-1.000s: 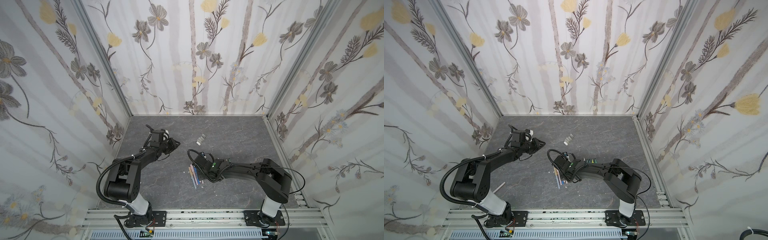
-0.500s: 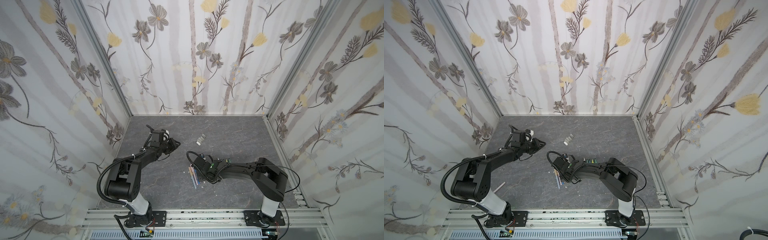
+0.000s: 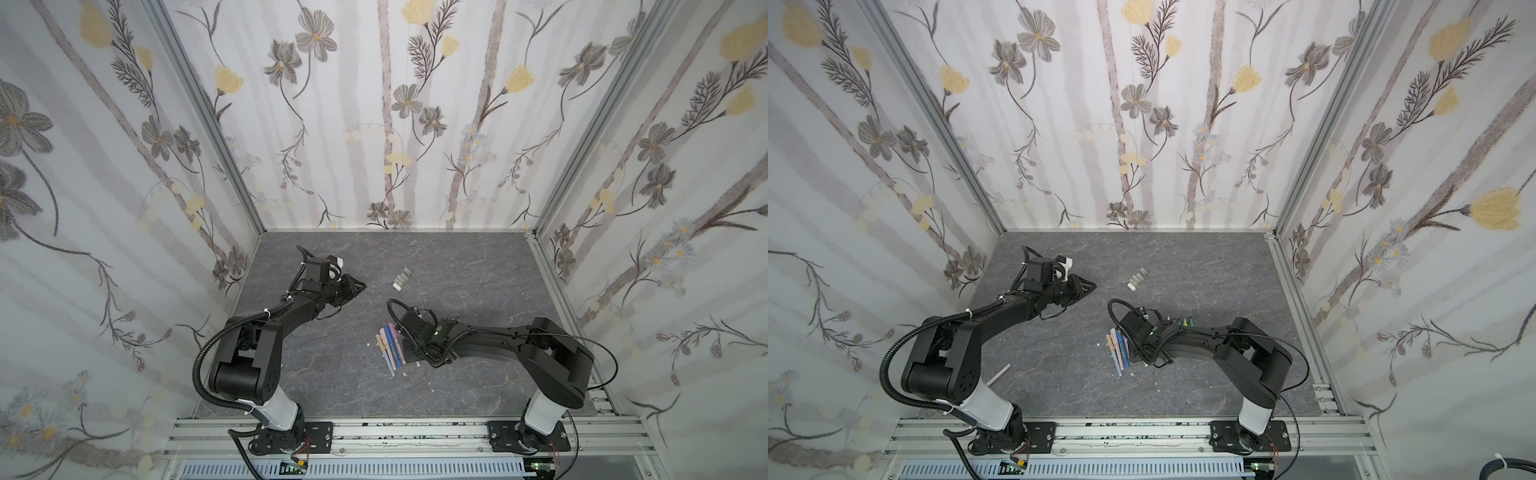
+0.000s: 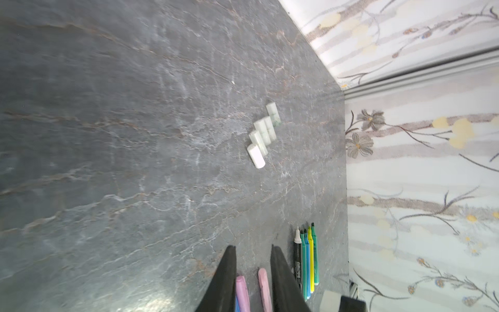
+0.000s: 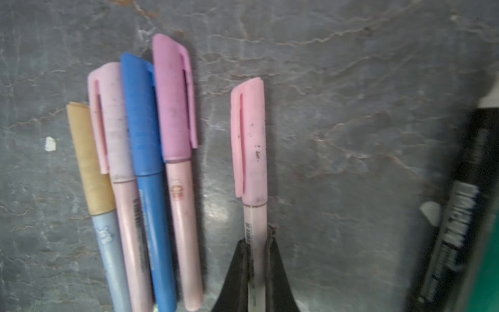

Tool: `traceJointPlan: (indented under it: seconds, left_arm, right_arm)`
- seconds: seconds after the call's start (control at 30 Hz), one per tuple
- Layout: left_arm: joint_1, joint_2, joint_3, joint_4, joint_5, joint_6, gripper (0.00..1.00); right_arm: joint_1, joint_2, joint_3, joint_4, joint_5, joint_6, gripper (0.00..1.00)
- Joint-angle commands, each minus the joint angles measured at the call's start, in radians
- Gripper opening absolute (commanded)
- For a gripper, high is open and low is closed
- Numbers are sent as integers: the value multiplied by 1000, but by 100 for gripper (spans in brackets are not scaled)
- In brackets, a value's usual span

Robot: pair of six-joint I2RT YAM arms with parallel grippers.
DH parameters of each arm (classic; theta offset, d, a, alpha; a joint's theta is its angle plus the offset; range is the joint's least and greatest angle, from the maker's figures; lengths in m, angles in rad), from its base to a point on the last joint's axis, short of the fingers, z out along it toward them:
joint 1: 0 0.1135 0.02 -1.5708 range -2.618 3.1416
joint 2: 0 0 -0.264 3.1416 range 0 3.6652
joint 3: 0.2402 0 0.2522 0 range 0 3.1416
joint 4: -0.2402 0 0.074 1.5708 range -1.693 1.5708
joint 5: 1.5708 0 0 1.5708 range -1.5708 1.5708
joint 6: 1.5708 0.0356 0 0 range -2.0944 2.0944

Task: Open the pen caps
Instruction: 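Grasp the light pink pen with the right gripper and lift it upright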

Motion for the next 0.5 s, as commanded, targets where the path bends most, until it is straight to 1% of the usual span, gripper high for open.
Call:
traceJointPlan:
  seconds: [0.0,0.13,0.17,0.2,0.33,0.47]
  left_arm:
    - [-33,-16,20,-23,69,52,22]
    - [-99,-19,26,14,144,55,23]
    - [-117,-18,30,21,158,55,23]
    - [-131,-18,34,25,164,52,23]
    - [-188,-18,43,65,175,27,24]
    - [-223,-7,52,108,177,-10,25]
  right_arm:
    - [-52,-87,-34,27,-48,-71,0]
    - [-130,-207,-72,91,-134,-180,0]
    - [-133,-229,-75,98,-144,-200,0]
    - [-171,-245,-76,104,-155,-214,0]
    - [-233,-305,-89,138,-225,-242,0]
    - [-265,-345,-98,171,-246,-248,0]
